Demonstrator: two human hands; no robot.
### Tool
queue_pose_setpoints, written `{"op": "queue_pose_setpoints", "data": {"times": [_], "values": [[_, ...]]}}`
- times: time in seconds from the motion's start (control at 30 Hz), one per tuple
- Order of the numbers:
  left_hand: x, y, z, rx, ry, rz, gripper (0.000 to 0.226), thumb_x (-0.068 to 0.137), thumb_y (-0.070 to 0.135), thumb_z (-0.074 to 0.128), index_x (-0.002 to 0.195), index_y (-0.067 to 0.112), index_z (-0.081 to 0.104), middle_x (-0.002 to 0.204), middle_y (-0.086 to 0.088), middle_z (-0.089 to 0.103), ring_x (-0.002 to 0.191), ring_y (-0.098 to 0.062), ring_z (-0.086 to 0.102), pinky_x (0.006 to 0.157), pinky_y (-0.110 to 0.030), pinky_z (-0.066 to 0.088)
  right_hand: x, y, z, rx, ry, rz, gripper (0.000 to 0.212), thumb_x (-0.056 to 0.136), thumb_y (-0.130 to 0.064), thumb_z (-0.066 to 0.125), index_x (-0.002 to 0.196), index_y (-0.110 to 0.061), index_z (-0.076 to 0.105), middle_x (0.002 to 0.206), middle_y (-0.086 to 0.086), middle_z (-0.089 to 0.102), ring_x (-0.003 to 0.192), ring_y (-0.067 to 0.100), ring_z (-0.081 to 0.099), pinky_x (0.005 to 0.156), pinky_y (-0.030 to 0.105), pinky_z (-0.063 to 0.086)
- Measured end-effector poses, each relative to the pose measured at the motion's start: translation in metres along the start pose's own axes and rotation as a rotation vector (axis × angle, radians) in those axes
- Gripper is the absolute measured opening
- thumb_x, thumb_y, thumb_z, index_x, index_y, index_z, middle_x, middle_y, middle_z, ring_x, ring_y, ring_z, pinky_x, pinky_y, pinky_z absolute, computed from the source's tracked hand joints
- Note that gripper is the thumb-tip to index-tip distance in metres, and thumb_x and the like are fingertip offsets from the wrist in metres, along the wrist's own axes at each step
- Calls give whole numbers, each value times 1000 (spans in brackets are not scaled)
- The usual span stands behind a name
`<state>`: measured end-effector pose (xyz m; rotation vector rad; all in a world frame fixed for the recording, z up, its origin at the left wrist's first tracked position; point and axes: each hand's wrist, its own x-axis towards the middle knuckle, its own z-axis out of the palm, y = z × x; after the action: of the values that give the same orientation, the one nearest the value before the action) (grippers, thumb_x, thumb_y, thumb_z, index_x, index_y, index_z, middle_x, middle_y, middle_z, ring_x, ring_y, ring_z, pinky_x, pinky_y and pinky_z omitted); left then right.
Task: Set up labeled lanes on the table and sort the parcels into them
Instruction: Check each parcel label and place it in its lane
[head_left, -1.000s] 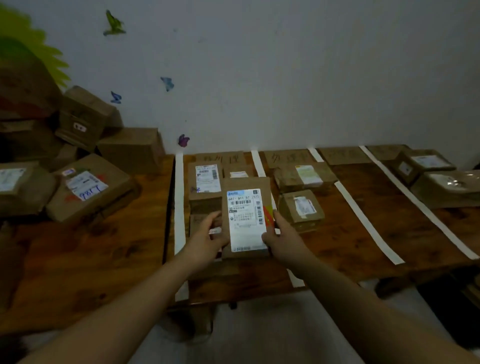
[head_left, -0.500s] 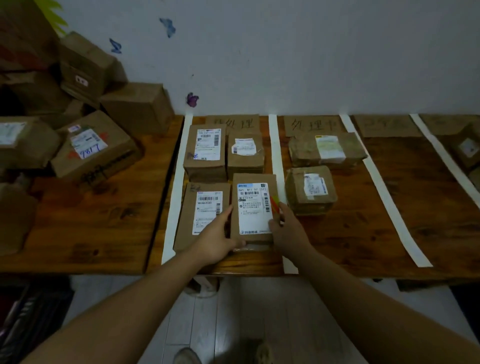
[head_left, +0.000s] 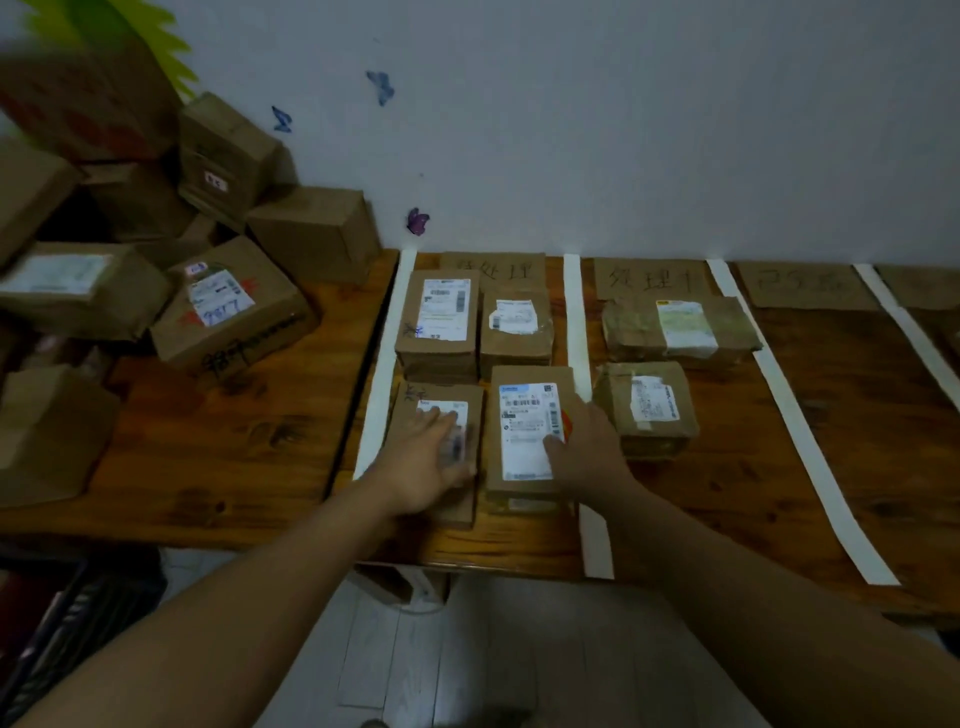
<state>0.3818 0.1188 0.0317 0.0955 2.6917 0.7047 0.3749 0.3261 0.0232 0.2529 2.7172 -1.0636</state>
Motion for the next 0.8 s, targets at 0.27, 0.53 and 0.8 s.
{"op": "queue_pose_setpoints", "data": {"times": [0.27,0.53,0.8], "values": [[-52,-109,-157,87,228,-179,77,88,53,54,150,24,18,159,-3,9,146,-23,6,118,-39,15,-5,-158,3,-156,-113,-330,60,96,-38,49,149,-19,28,153,7,31,139,26,29,111,39,27],[-134,-251,-281,60,414,-297,77,88,46,58,150,17,22,158,-10,12,146,-28,9,117,-39,15,-31,-333,90,-120,-183,-463,62,95,-40,52,149,-17,29,151,9,34,136,27,36,107,32,31],[-191,-349,-363,29,696,-394,72,89,44,58,149,20,26,158,-7,15,146,-27,10,116,-41,15,-41,-442,177,-68,-263,-504,57,93,-40,55,144,-21,39,145,5,43,126,25,46,95,30,40]]}}
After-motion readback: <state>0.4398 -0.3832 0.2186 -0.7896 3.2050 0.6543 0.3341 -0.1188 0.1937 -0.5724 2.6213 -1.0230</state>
